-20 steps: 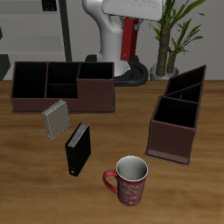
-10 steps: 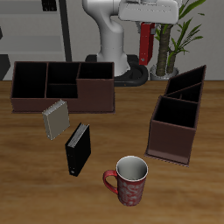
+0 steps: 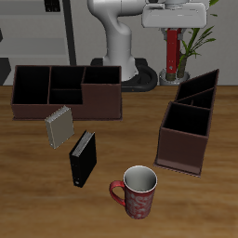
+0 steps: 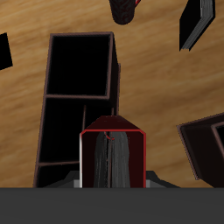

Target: Place the red book into the left desk caddy's back compartment

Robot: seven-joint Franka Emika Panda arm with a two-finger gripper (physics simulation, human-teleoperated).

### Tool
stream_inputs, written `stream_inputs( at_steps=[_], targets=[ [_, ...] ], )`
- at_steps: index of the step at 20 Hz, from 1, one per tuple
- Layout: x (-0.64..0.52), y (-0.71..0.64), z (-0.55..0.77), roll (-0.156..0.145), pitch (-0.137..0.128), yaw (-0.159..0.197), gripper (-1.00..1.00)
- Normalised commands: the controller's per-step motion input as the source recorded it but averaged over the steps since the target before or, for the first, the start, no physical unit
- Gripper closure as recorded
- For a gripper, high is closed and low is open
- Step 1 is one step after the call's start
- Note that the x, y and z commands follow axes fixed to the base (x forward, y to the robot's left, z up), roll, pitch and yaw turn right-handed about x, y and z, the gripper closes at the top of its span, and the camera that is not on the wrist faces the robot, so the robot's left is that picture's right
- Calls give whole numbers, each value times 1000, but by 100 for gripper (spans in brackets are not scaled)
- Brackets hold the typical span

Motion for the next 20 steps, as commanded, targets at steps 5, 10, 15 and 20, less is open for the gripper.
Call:
stream_inputs(
  at_steps=[5, 10, 15, 20],
  targets=[
    [174, 199, -58, 19, 3, -7, 100],
    [158, 141, -46, -18, 25, -27, 100],
    [102, 274, -14, 2, 9, -7, 100],
    [49, 276, -41, 30, 8, -1, 100]
  ],
)
